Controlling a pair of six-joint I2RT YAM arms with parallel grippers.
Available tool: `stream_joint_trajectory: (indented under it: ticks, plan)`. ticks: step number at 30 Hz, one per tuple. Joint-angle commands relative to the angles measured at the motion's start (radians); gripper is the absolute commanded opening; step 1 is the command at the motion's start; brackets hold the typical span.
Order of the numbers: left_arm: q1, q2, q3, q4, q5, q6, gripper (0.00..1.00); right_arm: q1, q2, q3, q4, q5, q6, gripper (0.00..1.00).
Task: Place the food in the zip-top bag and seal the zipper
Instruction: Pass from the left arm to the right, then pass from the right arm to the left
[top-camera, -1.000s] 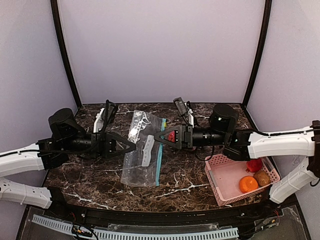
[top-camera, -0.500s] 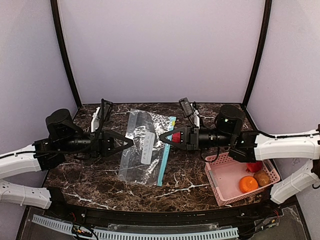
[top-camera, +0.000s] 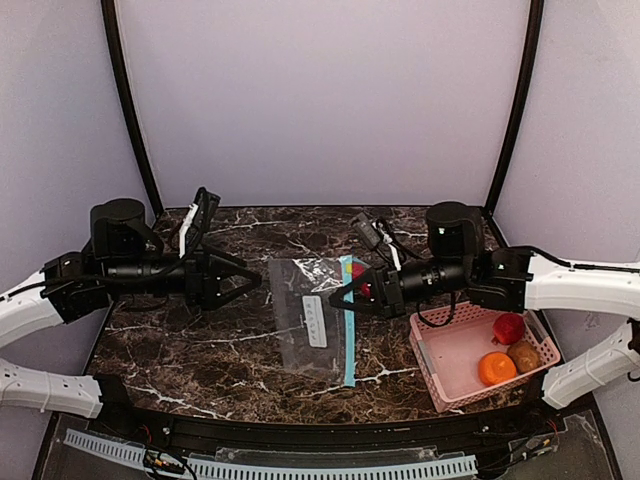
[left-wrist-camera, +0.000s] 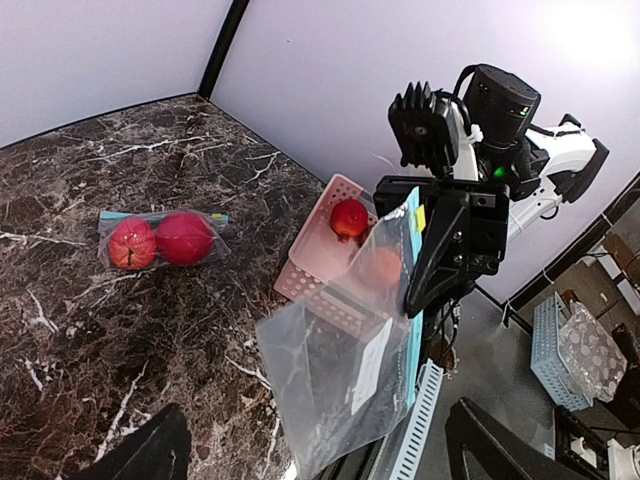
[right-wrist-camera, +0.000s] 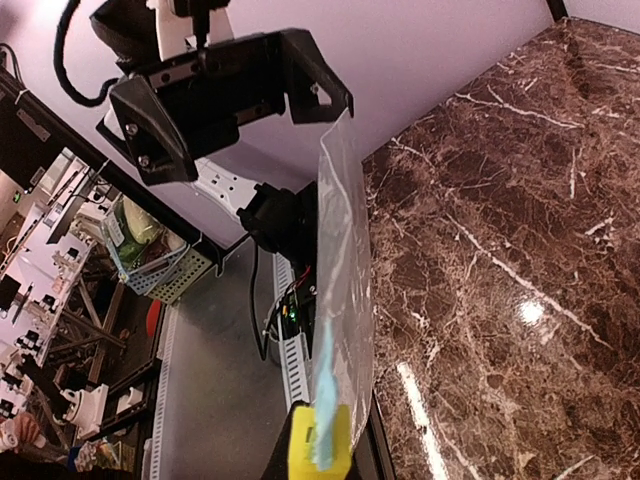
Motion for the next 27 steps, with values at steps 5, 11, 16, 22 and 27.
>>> stream_joint_trajectory:
  ticks: [5,11,16,22,27]
  plan:
    - [-0.006,0.12,0.109,-0.067,0.105,0.106,0.95,0.041,0.02,0.063,-0.266,-0.164,-0.129,0.0]
    - [-0.083,0.227,0.14,0.001,0.19,0.108,0.95,0.082,0.072,0.096,-0.294,-0.198,-0.148,0.0]
    - [-0.139,0.275,0.131,0.087,0.224,0.078,0.75,0.101,0.119,0.129,-0.294,-0.211,-0.161,0.0]
    - [-0.174,0.296,0.094,0.17,0.247,0.027,0.42,0.107,0.143,0.144,-0.295,-0.215,-0.17,0.0]
    - [-0.183,0.292,0.068,0.215,0.236,0.009,0.24,0.107,0.138,0.141,-0.298,-0.214,-0.176,0.0]
